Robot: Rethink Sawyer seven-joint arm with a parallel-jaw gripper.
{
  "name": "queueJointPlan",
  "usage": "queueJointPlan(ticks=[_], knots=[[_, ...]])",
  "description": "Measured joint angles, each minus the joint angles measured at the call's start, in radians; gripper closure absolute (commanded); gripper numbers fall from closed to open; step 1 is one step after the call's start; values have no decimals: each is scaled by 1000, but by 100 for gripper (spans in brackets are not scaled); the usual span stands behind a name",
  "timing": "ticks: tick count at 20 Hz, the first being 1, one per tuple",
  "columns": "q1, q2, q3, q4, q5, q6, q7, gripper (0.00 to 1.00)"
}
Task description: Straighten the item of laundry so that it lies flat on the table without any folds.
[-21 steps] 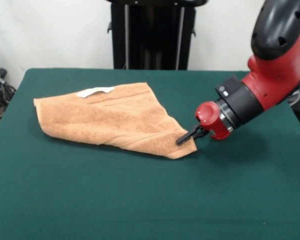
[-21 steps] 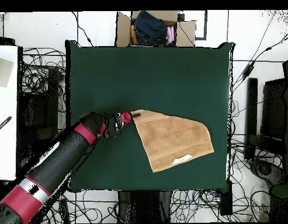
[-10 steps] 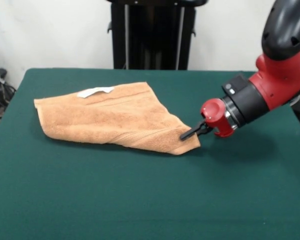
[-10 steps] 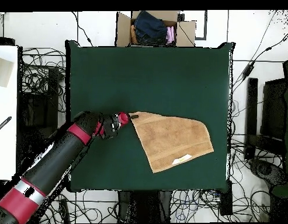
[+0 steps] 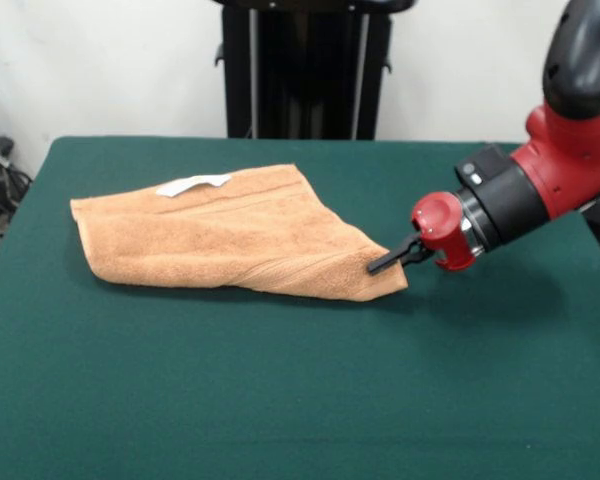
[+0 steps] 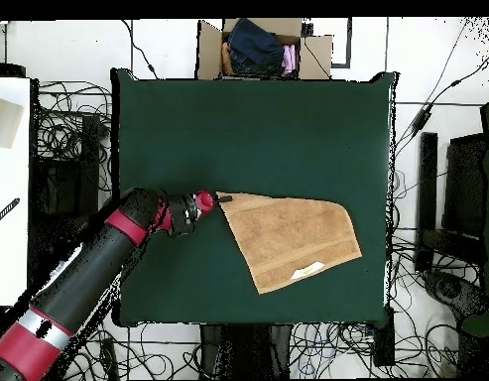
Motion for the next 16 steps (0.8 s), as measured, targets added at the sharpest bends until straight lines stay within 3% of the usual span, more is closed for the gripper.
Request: queueJointPlan(ticks=[16], knots=[[0, 64, -52, -93, 13, 122, 122, 100]])
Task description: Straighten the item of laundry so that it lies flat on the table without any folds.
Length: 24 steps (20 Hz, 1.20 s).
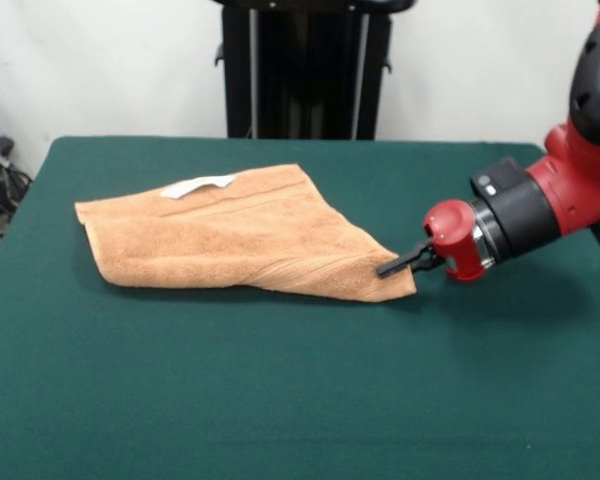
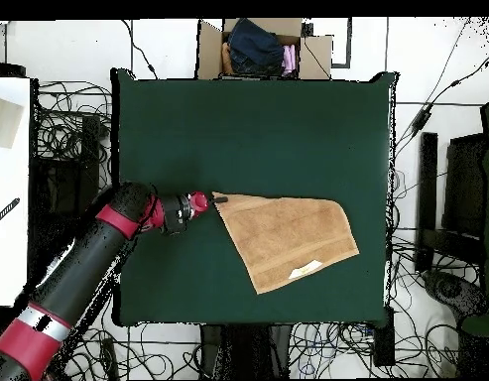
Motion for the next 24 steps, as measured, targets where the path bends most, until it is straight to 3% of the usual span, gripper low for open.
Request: queueJointPlan(ticks=[24], knots=[[0, 17, -23, -95, 0, 125, 29, 100]])
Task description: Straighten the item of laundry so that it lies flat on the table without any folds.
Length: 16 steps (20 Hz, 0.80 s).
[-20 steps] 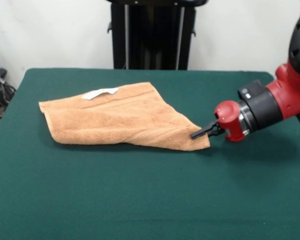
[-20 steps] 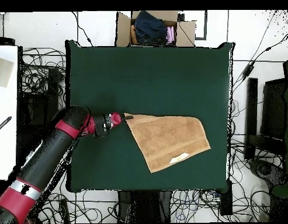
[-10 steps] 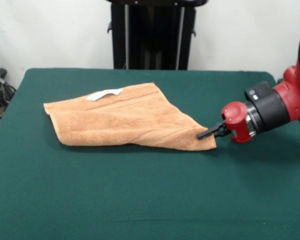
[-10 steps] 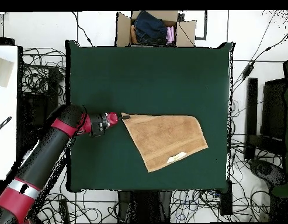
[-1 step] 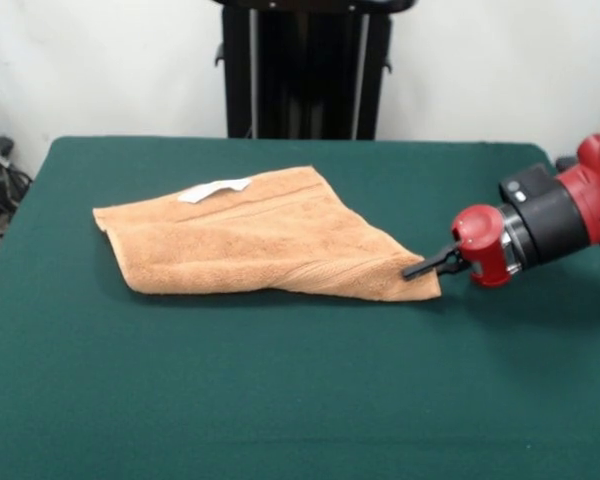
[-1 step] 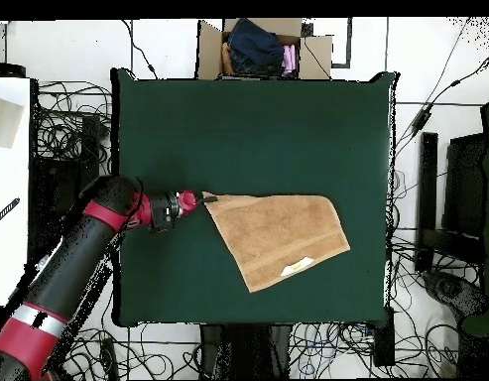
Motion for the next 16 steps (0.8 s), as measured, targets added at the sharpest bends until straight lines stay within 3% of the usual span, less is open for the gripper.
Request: queueJointPlan(ticks=[16], knots=[[0, 35, -50, -83, 0, 114, 25, 100]])
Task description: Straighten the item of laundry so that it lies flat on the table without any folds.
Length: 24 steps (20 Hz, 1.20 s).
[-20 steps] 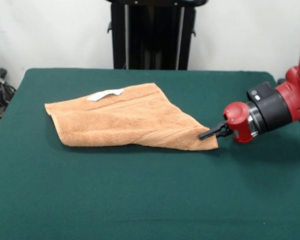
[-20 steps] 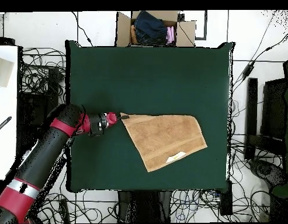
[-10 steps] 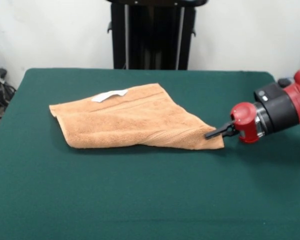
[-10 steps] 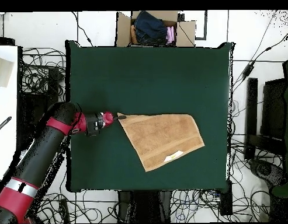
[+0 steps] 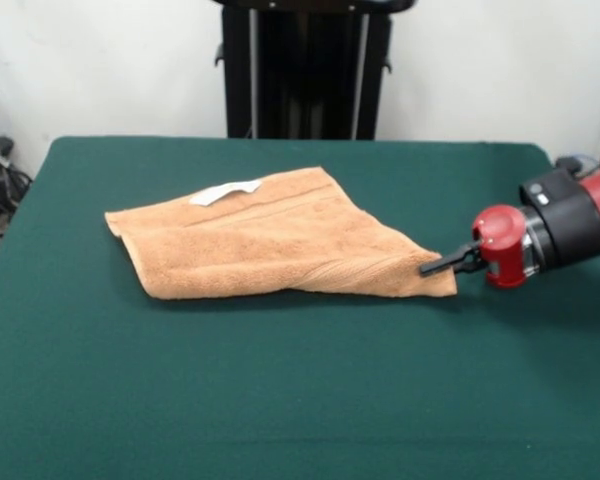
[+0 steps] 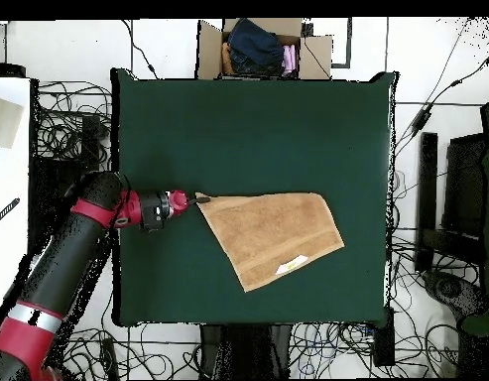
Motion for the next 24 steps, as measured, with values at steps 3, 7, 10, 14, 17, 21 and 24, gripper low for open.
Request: queueJointPlan(ticks=[3, 7, 10, 14, 17, 21, 24], knots=[[0, 5, -9, -17, 0, 24, 9, 100], [0, 10, -11, -42, 0, 57, 28, 100], [-1, 13, -13, -65, 0, 84, 43, 100], [-1, 16, -20, -92, 0, 118, 60, 100], [-1, 18, -27, -108, 0, 139, 70, 100], [-2, 25, -43, -139, 0, 173, 83, 100], [-3, 28, -46, -153, 0, 188, 84, 100]])
